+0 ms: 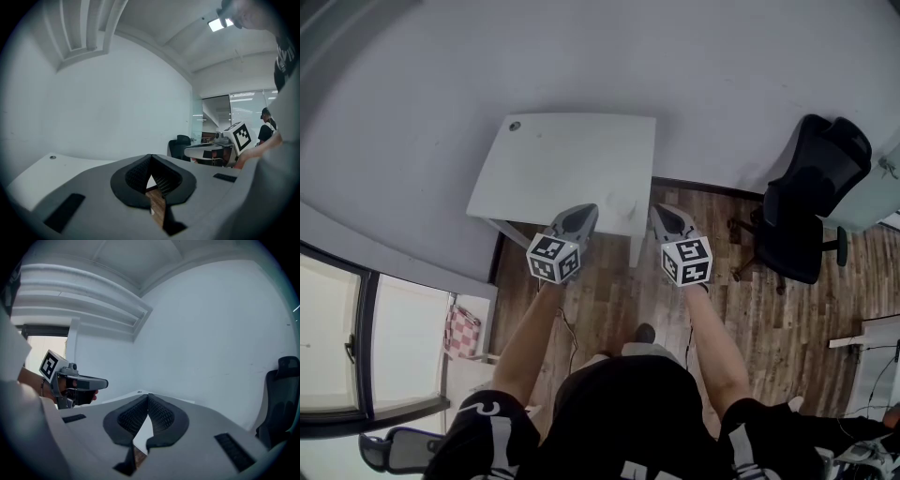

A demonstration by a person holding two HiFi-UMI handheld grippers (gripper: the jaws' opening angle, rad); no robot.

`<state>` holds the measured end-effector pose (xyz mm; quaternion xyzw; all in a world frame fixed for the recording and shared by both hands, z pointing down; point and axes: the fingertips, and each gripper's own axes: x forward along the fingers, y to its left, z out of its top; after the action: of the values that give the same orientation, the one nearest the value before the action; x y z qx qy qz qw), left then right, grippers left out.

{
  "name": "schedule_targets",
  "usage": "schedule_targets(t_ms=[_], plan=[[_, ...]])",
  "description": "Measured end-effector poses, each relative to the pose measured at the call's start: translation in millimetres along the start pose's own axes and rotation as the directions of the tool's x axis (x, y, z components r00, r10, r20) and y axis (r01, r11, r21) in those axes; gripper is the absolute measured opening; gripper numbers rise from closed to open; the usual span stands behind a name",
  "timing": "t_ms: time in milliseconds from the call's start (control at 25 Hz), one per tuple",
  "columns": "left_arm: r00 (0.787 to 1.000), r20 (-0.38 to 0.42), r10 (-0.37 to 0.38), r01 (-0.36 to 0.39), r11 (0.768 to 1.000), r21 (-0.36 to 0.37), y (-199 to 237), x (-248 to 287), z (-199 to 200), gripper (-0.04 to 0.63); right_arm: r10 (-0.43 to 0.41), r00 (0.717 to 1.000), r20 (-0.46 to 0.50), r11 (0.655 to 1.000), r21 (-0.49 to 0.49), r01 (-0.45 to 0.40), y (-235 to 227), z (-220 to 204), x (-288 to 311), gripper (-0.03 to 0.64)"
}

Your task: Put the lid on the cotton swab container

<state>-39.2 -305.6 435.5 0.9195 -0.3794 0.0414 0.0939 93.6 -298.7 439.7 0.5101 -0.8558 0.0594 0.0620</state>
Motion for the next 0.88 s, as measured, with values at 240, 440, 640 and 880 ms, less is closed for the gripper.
schedule_targets(t_ms=[240,440,640,880], plan=[[1.000,-0.024,0.014,-0.014,1.000,-0.016,-4,18,-10,0.025,0.004,1.000,0.001,1.000,0.017,-0.004,-25,-7,-2,0.014],[0.999,-0.040,0.033,-0.035,0.999,-0.037,-1,27,-21,0.025,0.007,1.000,-0.014,0.999,0.035,-0.007,-38,-22,0,0.014],[0.998,-0.052,0.024,-0.026,0.999,-0.046,7,32,-32,0.025,0.006,0.999,-0.034,0.999,0.046,-0.004,-40,-35,8,0.014],[0.999,-0.053,-0.008,0.005,0.998,-0.059,26,40,-38,0.025,-0.027,0.998,-0.049,0.998,0.053,0.030,-39,-45,21,0.014]])
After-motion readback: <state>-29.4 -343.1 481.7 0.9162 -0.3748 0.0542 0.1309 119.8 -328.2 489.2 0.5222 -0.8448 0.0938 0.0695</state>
